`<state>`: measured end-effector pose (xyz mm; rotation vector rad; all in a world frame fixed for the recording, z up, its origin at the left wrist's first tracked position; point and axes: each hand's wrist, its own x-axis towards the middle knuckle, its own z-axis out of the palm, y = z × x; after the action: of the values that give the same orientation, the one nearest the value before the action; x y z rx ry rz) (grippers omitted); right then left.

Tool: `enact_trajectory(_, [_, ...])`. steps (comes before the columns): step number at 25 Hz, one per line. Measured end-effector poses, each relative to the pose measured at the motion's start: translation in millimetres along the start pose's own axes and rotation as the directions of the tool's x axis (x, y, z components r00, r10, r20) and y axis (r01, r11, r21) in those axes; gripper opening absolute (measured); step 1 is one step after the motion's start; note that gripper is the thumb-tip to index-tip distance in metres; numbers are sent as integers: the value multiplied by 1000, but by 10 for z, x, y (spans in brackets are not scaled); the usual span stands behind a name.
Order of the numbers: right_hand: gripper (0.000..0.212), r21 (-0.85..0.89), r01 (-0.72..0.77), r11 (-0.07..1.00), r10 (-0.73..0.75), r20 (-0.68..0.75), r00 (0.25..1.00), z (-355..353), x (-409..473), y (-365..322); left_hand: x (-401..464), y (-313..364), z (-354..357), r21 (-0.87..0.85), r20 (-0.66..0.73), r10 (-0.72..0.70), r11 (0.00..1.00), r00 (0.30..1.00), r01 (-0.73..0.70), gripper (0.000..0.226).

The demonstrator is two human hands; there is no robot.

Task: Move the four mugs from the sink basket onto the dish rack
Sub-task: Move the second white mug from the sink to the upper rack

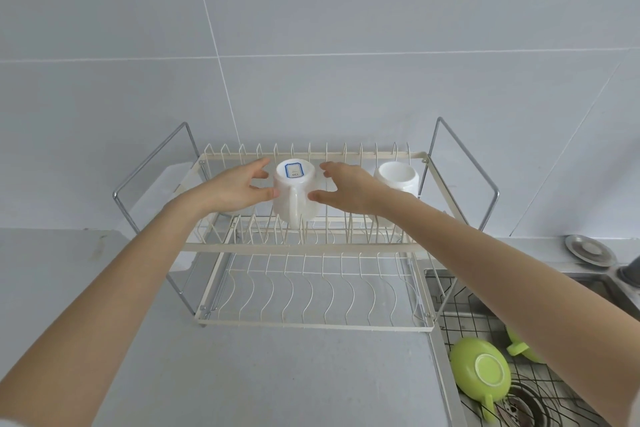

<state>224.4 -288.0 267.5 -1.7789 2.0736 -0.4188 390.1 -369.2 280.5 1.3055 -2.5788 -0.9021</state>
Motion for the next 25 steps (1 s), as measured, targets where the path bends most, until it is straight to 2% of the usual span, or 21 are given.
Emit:
enact_trajectory(6, [54,-138,59,989,-72,-90,993,-353,-498,-23,-359,300,-96,273,-126,75,961,989,-38,54])
enact_trajectory(12, [57,-257,99,961,-150,-187,971,-512,-1212,124,-844,901,103,465,-219,214,881,952,-91,52])
enact_trajectory(16, [62,-331,75,941,-149,-205,967,-495,-1601,403,-1060,1191,470,522,-160,250,843,955,-133,53])
enact_trajectory(22, [61,-275,15,961,-87,-250,964,-586,-2070,908,-1102,1682,954,499,-91,267,846,959,-188,52])
enact_trajectory(25, [61,-264,-18,964,-45,-229,972,-636,-2280,1241,-1094,1977,1264,490,-50,269,846,962,-211,52])
